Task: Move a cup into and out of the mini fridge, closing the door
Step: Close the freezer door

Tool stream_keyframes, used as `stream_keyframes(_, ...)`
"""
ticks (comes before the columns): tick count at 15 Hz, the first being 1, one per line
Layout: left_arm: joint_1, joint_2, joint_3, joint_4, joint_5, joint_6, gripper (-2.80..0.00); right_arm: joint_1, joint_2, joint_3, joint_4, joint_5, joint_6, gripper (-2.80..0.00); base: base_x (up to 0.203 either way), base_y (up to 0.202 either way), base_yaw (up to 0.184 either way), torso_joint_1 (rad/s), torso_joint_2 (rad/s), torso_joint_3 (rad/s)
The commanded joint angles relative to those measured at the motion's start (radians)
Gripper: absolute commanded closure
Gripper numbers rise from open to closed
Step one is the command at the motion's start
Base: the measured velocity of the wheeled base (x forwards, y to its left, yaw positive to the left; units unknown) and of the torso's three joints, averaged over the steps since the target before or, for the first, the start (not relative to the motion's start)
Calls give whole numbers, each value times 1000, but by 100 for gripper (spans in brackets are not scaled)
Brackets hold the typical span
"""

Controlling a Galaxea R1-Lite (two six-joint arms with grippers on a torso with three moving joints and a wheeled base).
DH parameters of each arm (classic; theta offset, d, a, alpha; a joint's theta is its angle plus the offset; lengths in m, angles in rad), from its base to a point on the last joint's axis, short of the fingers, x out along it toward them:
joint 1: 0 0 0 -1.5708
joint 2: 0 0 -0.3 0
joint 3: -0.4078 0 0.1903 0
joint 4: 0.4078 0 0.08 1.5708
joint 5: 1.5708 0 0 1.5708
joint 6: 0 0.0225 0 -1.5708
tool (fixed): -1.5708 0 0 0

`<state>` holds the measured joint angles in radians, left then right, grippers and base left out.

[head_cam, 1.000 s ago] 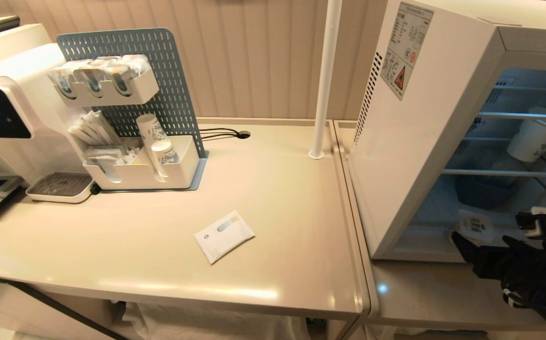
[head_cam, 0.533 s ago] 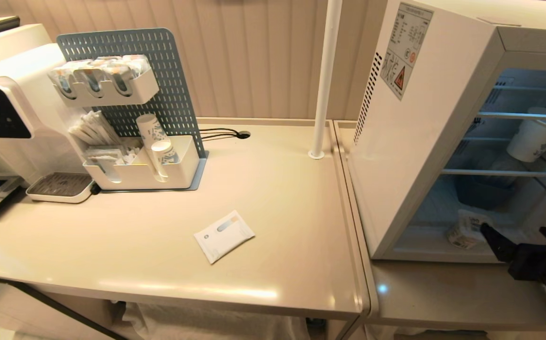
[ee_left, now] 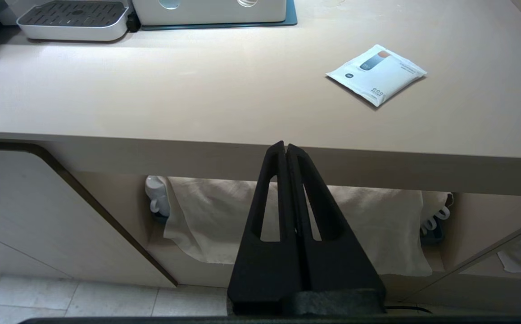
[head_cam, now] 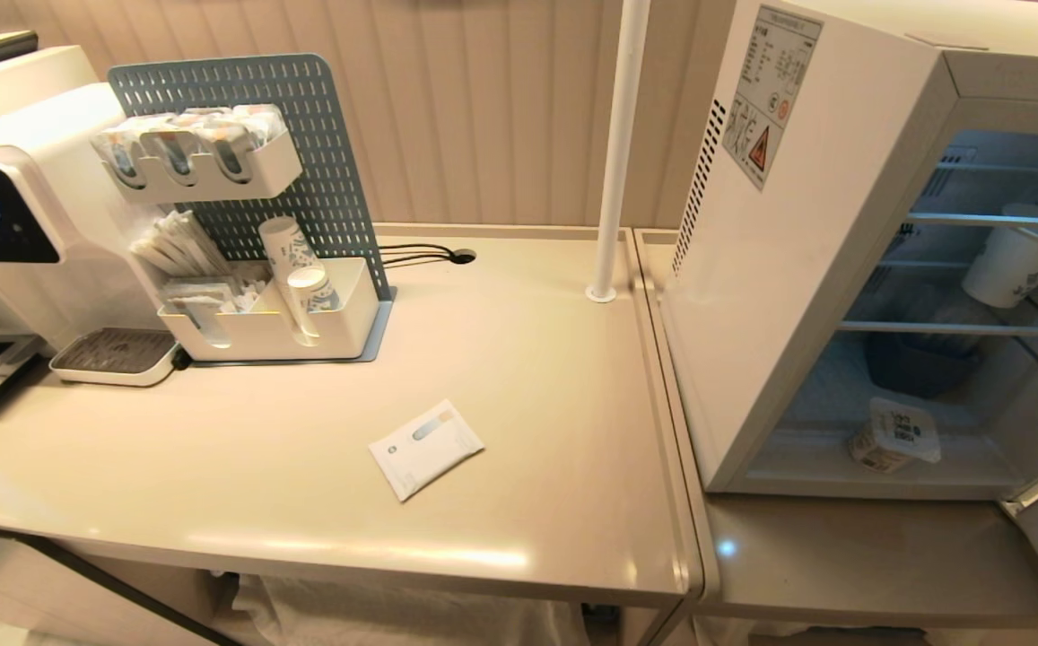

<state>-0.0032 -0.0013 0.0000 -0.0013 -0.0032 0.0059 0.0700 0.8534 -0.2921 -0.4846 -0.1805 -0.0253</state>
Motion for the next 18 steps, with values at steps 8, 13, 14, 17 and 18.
stream_keyframes(8,0,0,-2,0,0,0,0,-15,-438,-132,380,-410,-46,0,0,0,0,0,0,0)
stream_keyframes(13,0,0,0,0,0,0,0,-54,-763,1,446,-320,-61,0,0,0,0,0,0,0)
stream_keyframes(14,0,0,0,1,0,0,0,-57,-829,35,460,-237,-60,0,0,0,0,0,0,0)
stream_keyframes(17,0,0,0,0,0,0,0,-64,-857,223,488,94,-50,0,0,0,0,0,0,0)
stream_keyframes(18,0,0,0,0,0,-1,0,-65,-855,273,491,168,-47,0,0,0,0,0,0,0)
